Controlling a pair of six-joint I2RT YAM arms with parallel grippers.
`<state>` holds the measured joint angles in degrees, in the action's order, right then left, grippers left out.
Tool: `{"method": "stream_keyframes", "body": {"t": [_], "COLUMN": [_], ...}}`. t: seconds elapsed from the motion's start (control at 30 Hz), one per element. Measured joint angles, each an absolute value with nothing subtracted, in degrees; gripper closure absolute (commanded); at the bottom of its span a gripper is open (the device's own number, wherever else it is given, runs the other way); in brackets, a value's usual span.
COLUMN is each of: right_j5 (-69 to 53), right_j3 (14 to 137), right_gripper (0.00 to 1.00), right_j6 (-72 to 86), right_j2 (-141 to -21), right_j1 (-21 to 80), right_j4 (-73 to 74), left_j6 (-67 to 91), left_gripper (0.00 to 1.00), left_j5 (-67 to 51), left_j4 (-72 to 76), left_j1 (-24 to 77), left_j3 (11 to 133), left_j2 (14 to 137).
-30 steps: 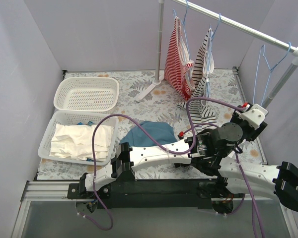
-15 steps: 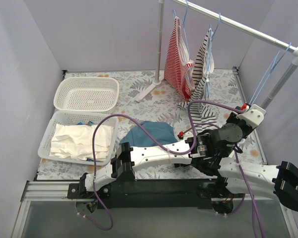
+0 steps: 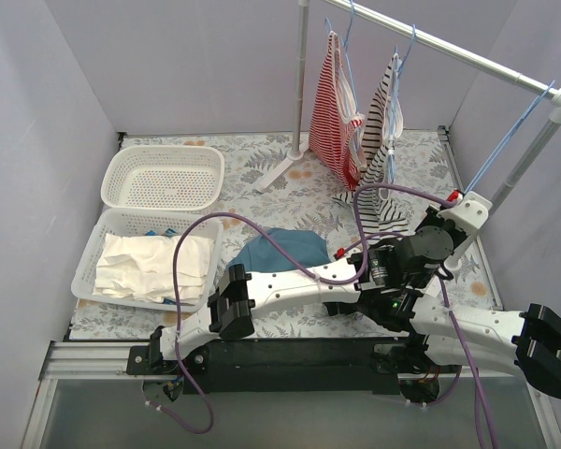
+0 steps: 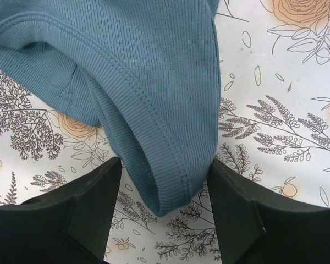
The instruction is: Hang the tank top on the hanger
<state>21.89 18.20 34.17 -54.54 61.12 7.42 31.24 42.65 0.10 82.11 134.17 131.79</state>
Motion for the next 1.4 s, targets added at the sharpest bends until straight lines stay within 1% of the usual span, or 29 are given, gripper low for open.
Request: {"method": "stream_keyframes", "body": {"t": [0.43, 0.8, 0.93, 0.97, 1.1, 1.23, 1.4], "right_j5": [21.9, 21.9, 21.8, 21.8, 21.9, 21.9, 22.2], "right_j3": [18.4, 18.9, 19.0, 19.0, 19.7, 21.4, 23.4], "right_gripper": [0.29, 0.29, 0.29, 0.29, 0.29, 0.28, 0.29], "right_j6": [33.8, 33.2, 33.0, 33.0, 32.8, 32.4, 32.2], "right_j2": [-55.3, -56.1, -56.0, -56.0, -55.8, -55.9, -55.8], "right_j1": [61.1, 61.1, 61.1, 61.1, 61.1, 61.1, 61.1], "right_j4": [6.9, 6.9, 7.1, 7.2, 9.1, 10.6, 11.9], "left_j6": [30.9, 35.5, 37.3, 38.2, 39.9, 40.1, 39.9], "left_gripper": [1.0, 1.0, 1.0, 1.0, 1.0, 1.0, 1.0], "left_j5": [42.7, 40.6, 38.4, 37.3, 33.4, 28.9, 26.3], "left_j4": [1.3, -0.2, -3.2, -4.7, -7.3, -9.5, -12.8], "left_j1": [80.6, 79.1, 79.1, 79.1, 79.1, 79.1, 79.1], "left_j3": [133.2, 127.3, 121.0, 116.5, 104.7, 95.3, 88.6], "left_j2": [129.2, 120.7, 114.4, 110.7, 99.9, 87.0, 76.6]}}
